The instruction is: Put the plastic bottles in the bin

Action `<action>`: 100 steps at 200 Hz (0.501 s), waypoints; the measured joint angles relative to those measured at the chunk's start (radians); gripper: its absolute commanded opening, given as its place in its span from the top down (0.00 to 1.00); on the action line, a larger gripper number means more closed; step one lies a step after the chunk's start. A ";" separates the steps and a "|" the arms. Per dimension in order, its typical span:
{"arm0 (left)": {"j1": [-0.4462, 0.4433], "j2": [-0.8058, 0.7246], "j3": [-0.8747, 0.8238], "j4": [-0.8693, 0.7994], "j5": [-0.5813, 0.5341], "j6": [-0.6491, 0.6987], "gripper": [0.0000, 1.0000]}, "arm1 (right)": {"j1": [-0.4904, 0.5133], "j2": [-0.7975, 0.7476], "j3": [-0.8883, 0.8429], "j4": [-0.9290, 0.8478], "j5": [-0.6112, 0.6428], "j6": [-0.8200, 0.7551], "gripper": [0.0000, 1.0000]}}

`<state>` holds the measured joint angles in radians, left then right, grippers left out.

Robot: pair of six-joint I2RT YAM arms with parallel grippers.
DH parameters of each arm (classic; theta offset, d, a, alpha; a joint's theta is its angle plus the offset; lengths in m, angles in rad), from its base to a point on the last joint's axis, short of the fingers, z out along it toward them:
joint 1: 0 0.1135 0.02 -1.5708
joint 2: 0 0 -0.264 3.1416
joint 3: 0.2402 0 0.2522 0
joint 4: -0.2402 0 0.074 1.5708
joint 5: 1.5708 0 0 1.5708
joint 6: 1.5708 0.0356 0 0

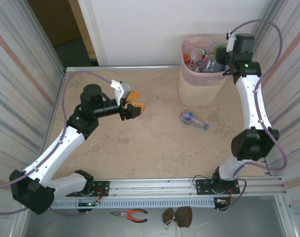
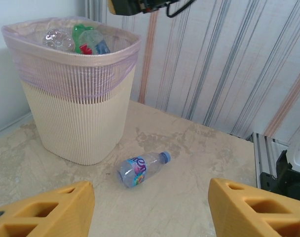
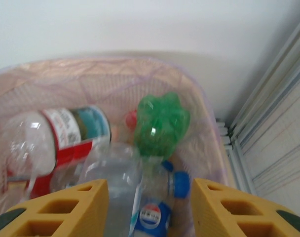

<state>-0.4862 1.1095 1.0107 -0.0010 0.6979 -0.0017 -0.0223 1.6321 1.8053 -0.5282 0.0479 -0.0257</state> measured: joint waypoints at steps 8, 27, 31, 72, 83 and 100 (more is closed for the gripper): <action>0.000 0.000 -0.006 0.003 0.000 -0.004 0.38 | 0.000 -0.041 -0.050 0.004 -0.007 0.008 0.53; 0.000 0.005 -0.014 0.005 0.004 -0.015 0.38 | 0.000 -0.132 -0.180 0.013 -0.031 0.018 0.52; 0.000 0.007 -0.015 0.005 0.005 -0.019 0.38 | 0.000 -0.152 -0.211 0.015 -0.036 0.018 0.52; 0.000 0.020 -0.016 0.006 0.006 -0.045 0.38 | 0.000 -0.345 -0.476 0.021 -0.120 0.002 0.48; 0.000 0.025 -0.016 0.006 0.006 -0.053 0.38 | 0.000 -0.385 -0.531 0.019 -0.141 -0.017 0.46; 0.000 0.034 -0.016 0.006 0.006 -0.064 0.38 | 0.002 -0.434 -0.618 0.020 -0.184 -0.067 0.42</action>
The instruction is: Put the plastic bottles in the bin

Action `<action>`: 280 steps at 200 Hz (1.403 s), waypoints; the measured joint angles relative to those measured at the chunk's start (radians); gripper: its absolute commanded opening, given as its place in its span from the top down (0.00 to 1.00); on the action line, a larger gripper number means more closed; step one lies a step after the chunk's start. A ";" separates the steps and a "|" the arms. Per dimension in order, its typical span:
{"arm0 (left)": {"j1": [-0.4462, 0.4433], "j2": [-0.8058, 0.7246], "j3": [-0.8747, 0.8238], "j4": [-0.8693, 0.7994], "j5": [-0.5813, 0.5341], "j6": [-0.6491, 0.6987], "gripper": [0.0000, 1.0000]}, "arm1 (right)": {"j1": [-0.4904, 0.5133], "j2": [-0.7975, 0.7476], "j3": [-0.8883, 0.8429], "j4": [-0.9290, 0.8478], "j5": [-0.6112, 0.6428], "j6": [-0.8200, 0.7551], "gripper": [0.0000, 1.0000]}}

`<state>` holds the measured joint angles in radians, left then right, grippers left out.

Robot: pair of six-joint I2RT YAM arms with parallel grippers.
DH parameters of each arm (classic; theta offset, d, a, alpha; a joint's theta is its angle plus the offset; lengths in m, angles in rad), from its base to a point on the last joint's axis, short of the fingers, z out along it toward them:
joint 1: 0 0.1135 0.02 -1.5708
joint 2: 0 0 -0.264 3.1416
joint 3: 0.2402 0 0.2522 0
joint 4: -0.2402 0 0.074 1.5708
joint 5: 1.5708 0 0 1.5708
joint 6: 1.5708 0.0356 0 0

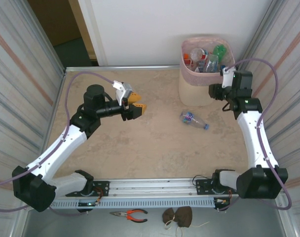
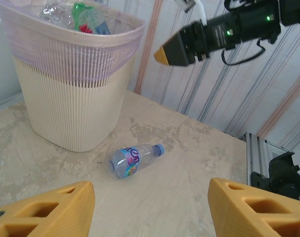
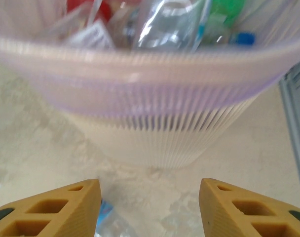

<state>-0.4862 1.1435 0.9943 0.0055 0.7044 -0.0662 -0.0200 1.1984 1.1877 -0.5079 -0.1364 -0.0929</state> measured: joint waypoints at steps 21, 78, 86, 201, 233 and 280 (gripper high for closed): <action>0.000 0.013 0.000 0.000 0.000 -0.015 0.38 | 0.016 -0.029 -0.093 -0.015 -0.044 -0.098 0.36; 0.000 0.030 0.000 0.001 -0.002 -0.033 0.38 | 0.061 0.062 -0.177 -0.130 -0.037 -0.320 0.29; 0.000 0.034 0.000 0.002 -0.003 -0.035 0.38 | 0.067 0.085 -0.185 -0.138 -0.024 -0.336 0.29; 0.000 0.055 0.000 0.004 -0.003 -0.036 0.37 | 0.126 0.395 -0.243 -0.094 0.070 -0.388 0.17; 0.000 0.055 0.000 0.006 -0.004 -0.036 0.37 | 0.126 0.439 -0.243 -0.064 0.096 -0.389 0.19; 0.000 0.056 0.000 0.008 -0.011 -0.035 0.37 | 0.127 0.477 -0.242 -0.057 0.090 -0.387 0.35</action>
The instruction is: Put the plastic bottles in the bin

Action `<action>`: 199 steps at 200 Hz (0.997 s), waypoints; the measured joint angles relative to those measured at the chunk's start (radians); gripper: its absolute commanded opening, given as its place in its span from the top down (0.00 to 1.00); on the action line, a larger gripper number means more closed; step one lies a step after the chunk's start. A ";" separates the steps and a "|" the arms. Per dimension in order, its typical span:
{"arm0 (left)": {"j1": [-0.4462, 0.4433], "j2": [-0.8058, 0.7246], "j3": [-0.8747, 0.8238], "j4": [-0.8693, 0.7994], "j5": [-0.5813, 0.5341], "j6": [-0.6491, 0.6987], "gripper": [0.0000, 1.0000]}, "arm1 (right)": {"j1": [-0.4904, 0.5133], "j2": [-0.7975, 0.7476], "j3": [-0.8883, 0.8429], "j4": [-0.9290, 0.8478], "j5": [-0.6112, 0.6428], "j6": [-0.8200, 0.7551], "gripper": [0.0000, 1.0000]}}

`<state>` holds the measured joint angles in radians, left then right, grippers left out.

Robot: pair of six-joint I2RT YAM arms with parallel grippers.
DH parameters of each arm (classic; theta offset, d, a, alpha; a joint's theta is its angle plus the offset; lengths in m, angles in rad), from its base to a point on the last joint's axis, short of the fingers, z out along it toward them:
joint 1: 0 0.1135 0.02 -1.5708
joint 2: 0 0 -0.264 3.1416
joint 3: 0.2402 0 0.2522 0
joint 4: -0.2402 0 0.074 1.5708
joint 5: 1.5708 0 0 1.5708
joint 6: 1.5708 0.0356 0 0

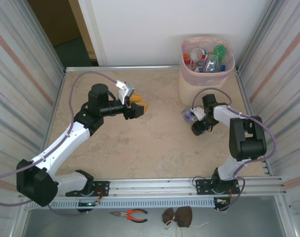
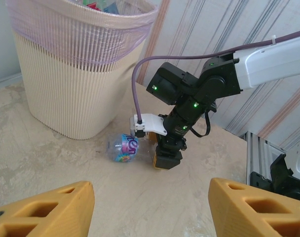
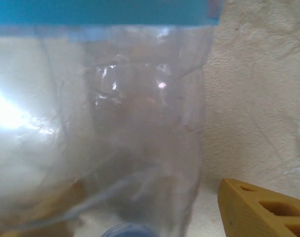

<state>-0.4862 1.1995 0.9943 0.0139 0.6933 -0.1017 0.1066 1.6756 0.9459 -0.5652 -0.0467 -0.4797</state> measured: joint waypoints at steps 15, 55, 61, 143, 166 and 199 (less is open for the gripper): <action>0.000 0.000 0.000 0.000 0.000 0.000 0.37 | 0.001 0.000 0.000 -0.007 -0.005 0.002 0.42; 0.000 0.011 0.004 0.002 0.000 0.000 0.37 | 0.006 0.000 0.002 -0.021 -0.010 0.008 0.59; 0.000 0.014 0.006 0.002 0.000 0.000 0.37 | 0.006 0.000 0.002 -0.024 -0.010 0.008 0.60; 0.000 0.018 0.020 0.014 0.000 -0.001 0.37 | 0.014 -0.153 0.031 -0.115 -0.115 0.026 0.64; 0.000 0.018 0.024 0.014 0.000 -0.001 0.37 | 0.014 -0.233 0.086 -0.162 -0.186 0.026 0.65; 0.000 0.018 0.029 0.014 -0.001 -0.002 0.37 | 0.014 -0.329 0.204 -0.229 -0.285 0.041 0.67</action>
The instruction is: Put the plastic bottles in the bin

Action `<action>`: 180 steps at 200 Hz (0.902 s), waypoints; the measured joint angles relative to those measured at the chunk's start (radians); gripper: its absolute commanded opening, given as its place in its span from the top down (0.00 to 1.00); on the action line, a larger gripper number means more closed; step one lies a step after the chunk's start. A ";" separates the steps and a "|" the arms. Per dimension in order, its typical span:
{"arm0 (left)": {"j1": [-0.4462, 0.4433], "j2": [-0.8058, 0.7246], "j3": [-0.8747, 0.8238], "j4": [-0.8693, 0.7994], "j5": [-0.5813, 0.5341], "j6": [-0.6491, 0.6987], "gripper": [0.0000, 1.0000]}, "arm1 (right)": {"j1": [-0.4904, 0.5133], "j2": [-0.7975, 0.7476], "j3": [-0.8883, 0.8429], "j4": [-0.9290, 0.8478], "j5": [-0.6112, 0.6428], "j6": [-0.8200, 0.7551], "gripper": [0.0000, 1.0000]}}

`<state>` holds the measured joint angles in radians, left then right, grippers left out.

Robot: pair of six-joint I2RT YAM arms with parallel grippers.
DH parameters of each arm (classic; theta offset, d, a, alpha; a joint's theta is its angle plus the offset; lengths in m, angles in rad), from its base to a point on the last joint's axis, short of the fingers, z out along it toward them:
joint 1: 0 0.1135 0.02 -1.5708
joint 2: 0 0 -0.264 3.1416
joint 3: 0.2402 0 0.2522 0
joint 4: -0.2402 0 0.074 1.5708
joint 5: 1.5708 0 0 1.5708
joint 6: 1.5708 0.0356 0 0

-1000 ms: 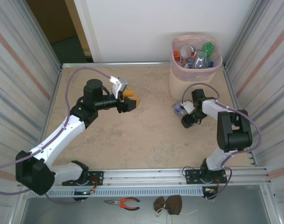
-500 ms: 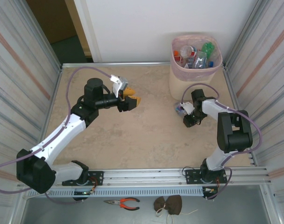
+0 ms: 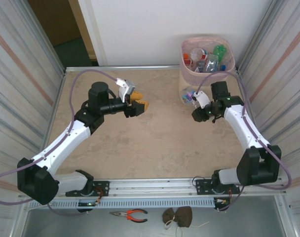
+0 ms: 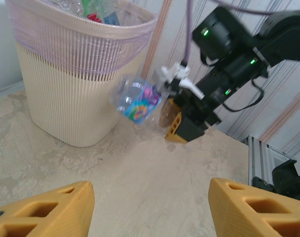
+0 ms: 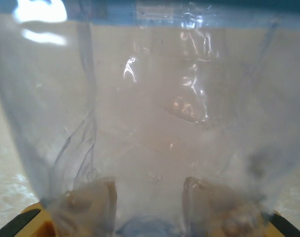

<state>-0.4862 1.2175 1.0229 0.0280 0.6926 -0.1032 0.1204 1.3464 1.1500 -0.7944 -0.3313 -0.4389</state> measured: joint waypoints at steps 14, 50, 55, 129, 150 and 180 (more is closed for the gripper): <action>0.000 0.000 0.002 0.001 0.000 -0.003 0.37 | 0.000 -0.028 0.053 -0.023 -0.028 0.021 0.67; 0.000 0.000 0.003 0.001 0.000 -0.006 0.38 | 0.000 -0.037 0.228 -0.082 -0.035 0.143 0.66; 0.000 0.000 0.003 0.001 -0.002 -0.006 0.37 | 0.000 -0.031 0.257 -0.092 -0.033 0.162 0.67; 0.000 -0.002 0.003 0.000 -0.014 -0.006 0.37 | -0.001 0.200 0.736 -0.247 0.046 0.373 0.66; 0.000 -0.008 0.003 0.000 -0.015 -0.006 0.37 | -0.001 0.297 0.876 -0.270 0.055 0.381 0.65; 0.000 -0.018 0.003 -0.001 -0.027 -0.006 0.37 | -0.001 0.441 1.046 -0.299 0.089 0.382 0.63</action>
<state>-0.4862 1.1992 1.0260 0.0269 0.6655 -0.1089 0.1196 1.7870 2.1956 -1.0931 -0.2424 -0.0570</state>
